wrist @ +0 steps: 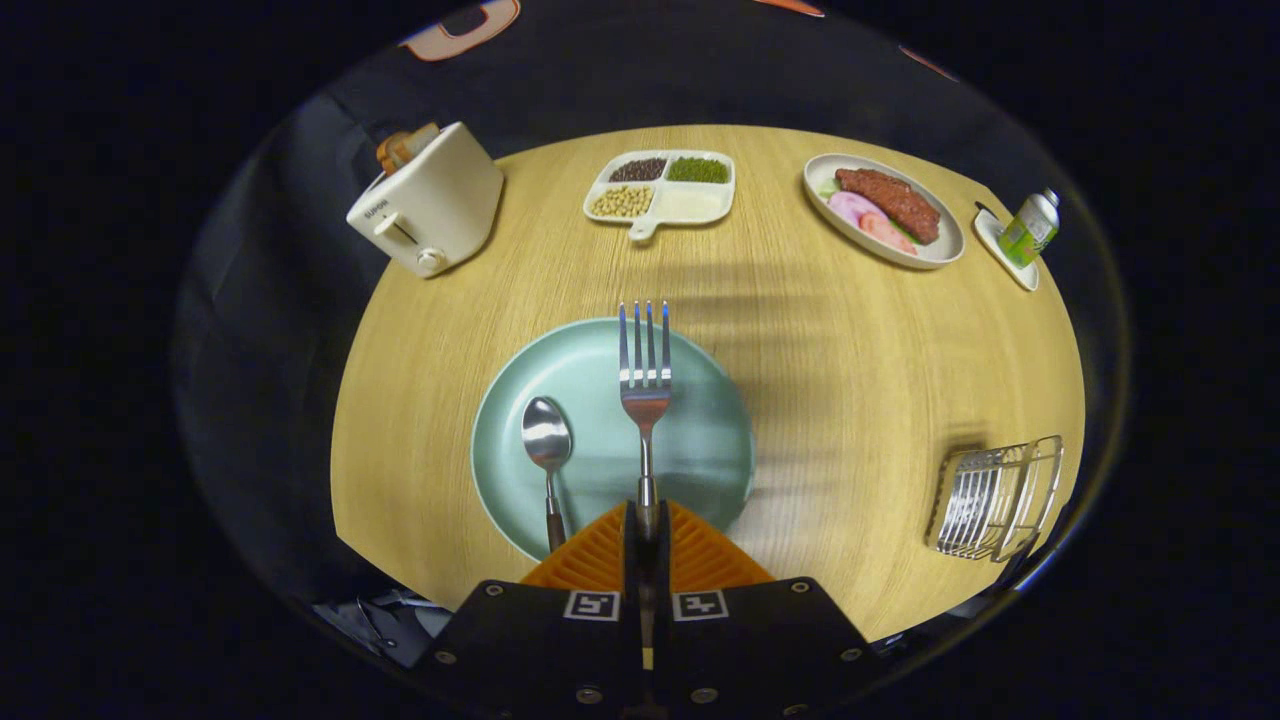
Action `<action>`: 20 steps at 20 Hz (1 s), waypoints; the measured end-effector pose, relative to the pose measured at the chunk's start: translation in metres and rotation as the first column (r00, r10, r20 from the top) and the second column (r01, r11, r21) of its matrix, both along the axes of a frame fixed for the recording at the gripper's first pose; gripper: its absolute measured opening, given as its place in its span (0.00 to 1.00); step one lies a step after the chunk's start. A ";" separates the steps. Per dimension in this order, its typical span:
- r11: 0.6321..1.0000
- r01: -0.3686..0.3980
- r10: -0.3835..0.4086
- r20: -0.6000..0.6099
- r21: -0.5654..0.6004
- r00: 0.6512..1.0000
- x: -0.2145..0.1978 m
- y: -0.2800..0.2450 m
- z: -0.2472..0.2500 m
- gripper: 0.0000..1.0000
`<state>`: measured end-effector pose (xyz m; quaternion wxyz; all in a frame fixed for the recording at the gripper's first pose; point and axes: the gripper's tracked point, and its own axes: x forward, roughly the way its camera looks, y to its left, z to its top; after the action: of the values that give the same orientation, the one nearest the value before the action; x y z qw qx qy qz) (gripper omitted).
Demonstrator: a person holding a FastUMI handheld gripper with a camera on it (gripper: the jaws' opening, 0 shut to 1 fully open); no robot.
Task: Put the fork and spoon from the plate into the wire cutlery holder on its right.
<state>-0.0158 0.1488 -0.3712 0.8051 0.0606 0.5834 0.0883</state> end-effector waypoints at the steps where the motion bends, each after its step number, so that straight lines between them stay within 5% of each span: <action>1: 1.000 0.015 -0.015 0.029 0.000 0.999 0.002 -0.011 0.011 0.05; 6: 0.991 0.132 -0.131 0.115 -0.009 0.985 -0.008 -0.087 0.056 0.05; 11: 0.969 0.225 -0.218 0.082 -0.104 0.973 -0.050 -0.180 0.048 0.05; 20: 0.960 0.183 -0.199 -0.057 -0.213 0.978 -0.102 -0.248 -0.001 0.05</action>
<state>-0.1173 -0.0991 -0.3726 0.7884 0.0363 0.6117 -0.0534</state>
